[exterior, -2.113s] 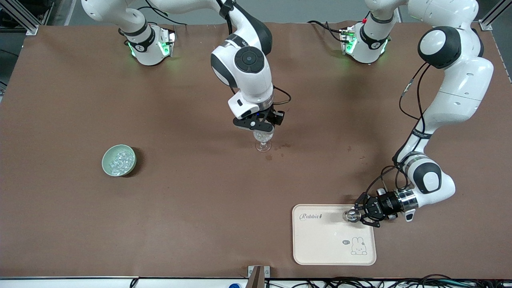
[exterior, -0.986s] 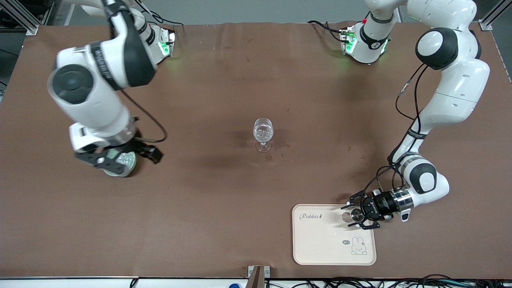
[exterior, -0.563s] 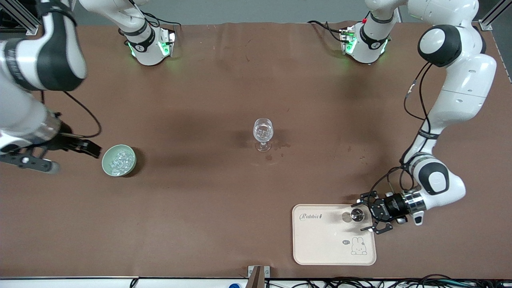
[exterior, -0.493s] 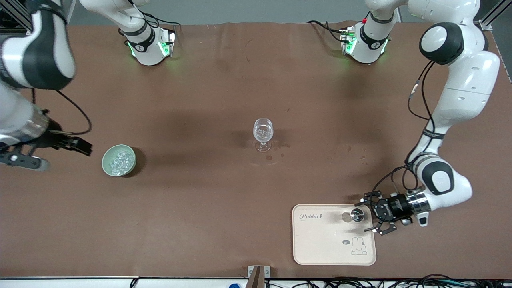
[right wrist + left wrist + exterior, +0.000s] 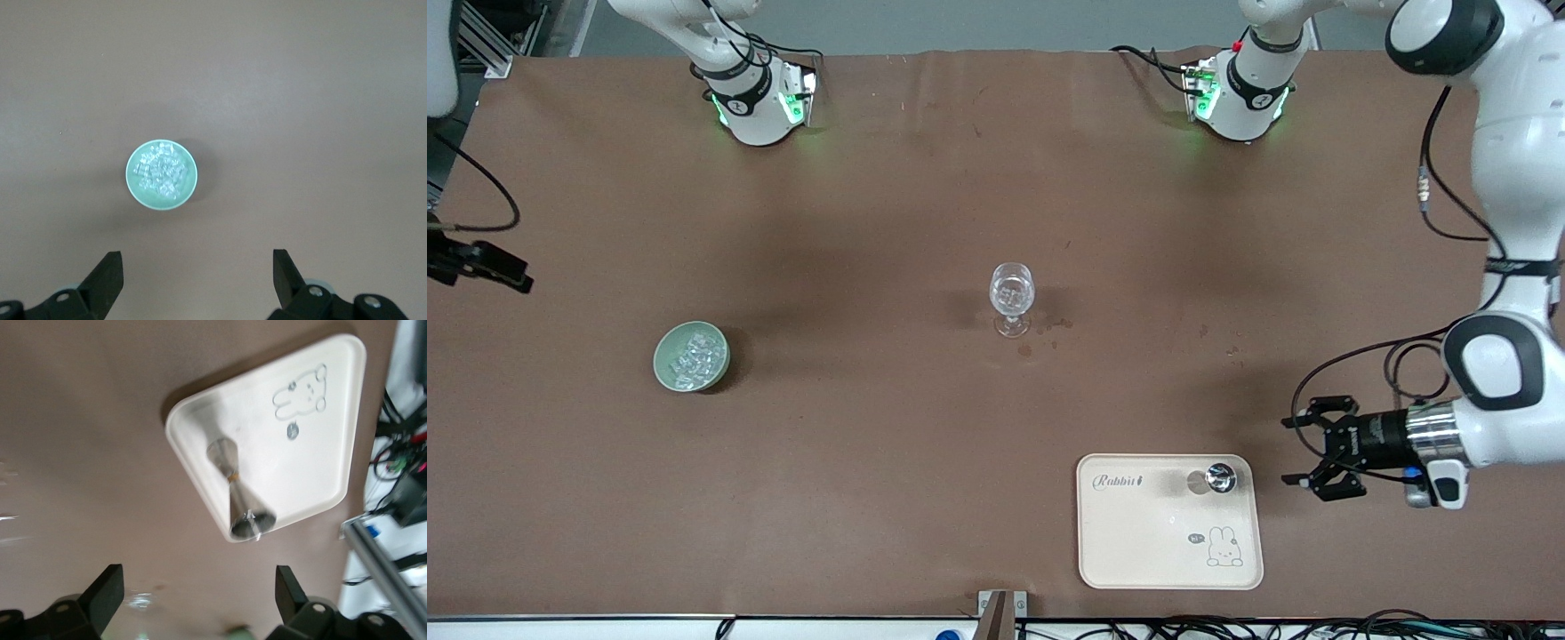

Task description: Pour wine and add ice with both arms

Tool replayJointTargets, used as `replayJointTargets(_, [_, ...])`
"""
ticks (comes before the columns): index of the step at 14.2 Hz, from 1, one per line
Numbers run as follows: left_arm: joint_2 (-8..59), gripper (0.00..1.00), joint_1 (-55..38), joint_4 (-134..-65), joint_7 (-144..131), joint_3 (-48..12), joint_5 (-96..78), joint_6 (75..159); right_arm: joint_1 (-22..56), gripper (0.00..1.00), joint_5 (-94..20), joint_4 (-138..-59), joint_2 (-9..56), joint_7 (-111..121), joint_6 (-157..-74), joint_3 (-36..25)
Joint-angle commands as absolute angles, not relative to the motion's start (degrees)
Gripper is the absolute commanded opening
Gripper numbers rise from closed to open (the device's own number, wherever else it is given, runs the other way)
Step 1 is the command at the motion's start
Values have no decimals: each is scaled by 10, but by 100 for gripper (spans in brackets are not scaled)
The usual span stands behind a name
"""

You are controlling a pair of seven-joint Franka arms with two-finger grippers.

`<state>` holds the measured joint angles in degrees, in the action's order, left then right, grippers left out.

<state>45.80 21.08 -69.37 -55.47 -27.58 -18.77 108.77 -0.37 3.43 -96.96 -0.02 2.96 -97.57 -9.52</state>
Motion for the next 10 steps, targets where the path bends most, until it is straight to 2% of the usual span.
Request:
replayJointTargets(1, [355, 100, 200, -726, -545, -272, -114, 1029, -11, 99, 34, -991, -47, 33, -950, -84])
replayJointTargets(4, [280, 100, 198, -727, -464, -304, -31, 970, -13, 99, 12, -963, -49, 34, -925, -91])
replayJointTargets(8, [199, 100, 200, -727, -280, -307, 34, 907, -23, 99, 8, -938, -45, 69, -918, -96])
replayJointTargets(10, [175, 100, 202, -726, -217, -304, 44, 904, -22, 99, 8, -933, -46, 68, -903, -96])
